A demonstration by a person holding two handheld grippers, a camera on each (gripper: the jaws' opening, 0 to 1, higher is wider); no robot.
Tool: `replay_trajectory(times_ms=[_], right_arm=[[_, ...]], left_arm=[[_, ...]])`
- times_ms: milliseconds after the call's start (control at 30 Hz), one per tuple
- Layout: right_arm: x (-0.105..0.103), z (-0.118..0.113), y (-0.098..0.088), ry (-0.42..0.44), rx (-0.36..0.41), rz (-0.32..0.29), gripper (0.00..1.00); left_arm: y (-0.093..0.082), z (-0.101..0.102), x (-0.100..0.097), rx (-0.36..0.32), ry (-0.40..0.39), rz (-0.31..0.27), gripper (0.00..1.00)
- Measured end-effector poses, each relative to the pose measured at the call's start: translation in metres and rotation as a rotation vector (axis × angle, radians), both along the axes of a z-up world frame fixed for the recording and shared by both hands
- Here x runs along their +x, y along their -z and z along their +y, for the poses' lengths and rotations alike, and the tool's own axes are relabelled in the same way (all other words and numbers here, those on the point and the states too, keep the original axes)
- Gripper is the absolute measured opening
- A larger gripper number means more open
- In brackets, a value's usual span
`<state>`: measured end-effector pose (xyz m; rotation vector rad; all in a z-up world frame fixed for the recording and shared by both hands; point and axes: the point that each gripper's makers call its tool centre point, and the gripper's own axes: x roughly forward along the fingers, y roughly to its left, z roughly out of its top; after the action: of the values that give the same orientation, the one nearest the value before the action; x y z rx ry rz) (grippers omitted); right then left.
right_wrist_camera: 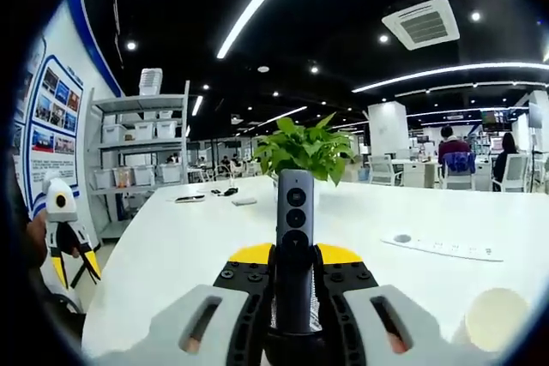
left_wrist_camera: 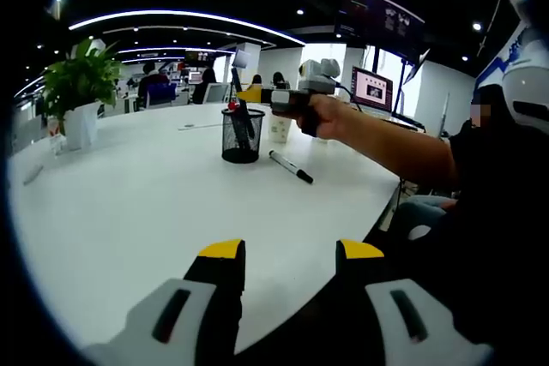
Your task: Place the scattered laser pointers and whiteboard markers into the pen holder and stack the scattered paper cups together
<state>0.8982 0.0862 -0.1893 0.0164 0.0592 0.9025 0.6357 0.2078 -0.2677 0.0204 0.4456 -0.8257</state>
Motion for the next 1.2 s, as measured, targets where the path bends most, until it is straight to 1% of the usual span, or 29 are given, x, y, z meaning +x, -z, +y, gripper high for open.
replay_trajectory(times_ms=[33, 100, 333, 467, 567, 667, 833, 900, 1200], right_arm=[[0.0, 0.0, 0.0, 0.001, -0.001, 0.0, 0.2], [-0.002, -0.003, 0.004, 0.014, -0.04, -0.005, 0.2], [-0.002, -0.007, 0.005, 0.025, -0.057, -0.007, 0.21], [-0.002, -0.01, 0.006, 0.043, -0.068, -0.011, 0.21], [-0.002, -0.011, 0.008, 0.053, -0.093, -0.021, 0.21], [-0.002, -0.01, 0.012, 0.054, -0.109, -0.017, 0.21], [-0.002, -0.01, 0.013, 0.051, -0.104, -0.015, 0.21], [-0.003, -0.011, 0.01, 0.05, -0.087, -0.019, 0.22], [-0.006, -0.018, 0.015, 0.055, -0.07, 0.003, 0.25]], left_arm=[[0.0, 0.0, 0.0, 0.0, 0.0, 0.0, 0.44], [0.001, 0.001, 0.0, 0.0, -0.001, 0.002, 0.44], [-0.001, -0.002, 0.002, -0.001, 0.006, -0.002, 0.44], [0.001, -0.002, 0.002, 0.001, 0.005, 0.003, 0.44], [0.003, -0.002, 0.002, 0.002, 0.005, 0.009, 0.44], [0.003, -0.003, 0.002, 0.003, 0.005, 0.01, 0.44], [0.002, -0.004, 0.002, 0.003, 0.006, 0.008, 0.44], [0.003, -0.004, 0.002, 0.004, 0.007, 0.009, 0.44], [0.004, -0.005, 0.0, 0.006, 0.005, 0.013, 0.44]])
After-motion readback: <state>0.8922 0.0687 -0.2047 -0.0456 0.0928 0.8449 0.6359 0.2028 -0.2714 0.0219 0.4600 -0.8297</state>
